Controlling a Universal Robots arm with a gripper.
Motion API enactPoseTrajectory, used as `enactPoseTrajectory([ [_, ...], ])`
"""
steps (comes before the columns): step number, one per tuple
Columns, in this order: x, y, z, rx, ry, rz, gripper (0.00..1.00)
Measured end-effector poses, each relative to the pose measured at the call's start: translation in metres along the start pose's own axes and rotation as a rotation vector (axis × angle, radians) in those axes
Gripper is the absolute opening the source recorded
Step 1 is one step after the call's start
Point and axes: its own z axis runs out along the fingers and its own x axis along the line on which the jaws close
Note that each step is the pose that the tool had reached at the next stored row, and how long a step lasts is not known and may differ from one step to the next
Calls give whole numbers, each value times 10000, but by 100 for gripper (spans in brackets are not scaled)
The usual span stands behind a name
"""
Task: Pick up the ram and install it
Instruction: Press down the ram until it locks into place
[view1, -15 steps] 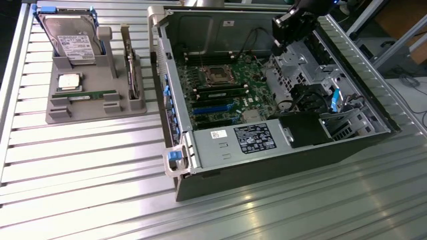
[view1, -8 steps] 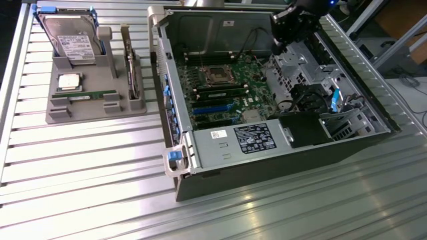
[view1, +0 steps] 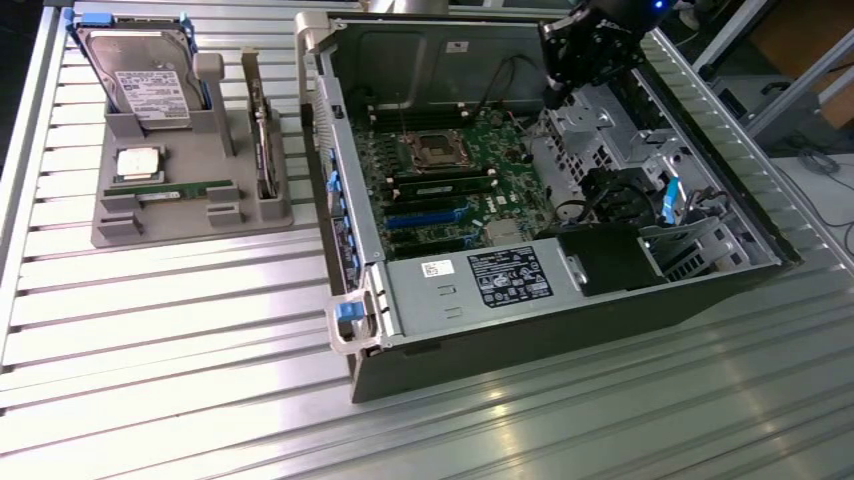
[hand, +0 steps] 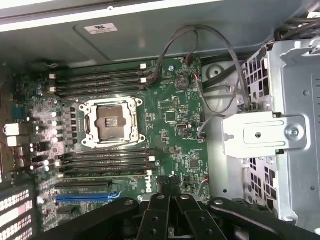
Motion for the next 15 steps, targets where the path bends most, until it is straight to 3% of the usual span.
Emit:
enactPoseTrajectory([
  [8,0,0,3,-96,-53,1001,11],
  [10,-1,0,5,-149,-82,1550,11],
  [15,-1,0,7,-210,-115,2178,11],
])
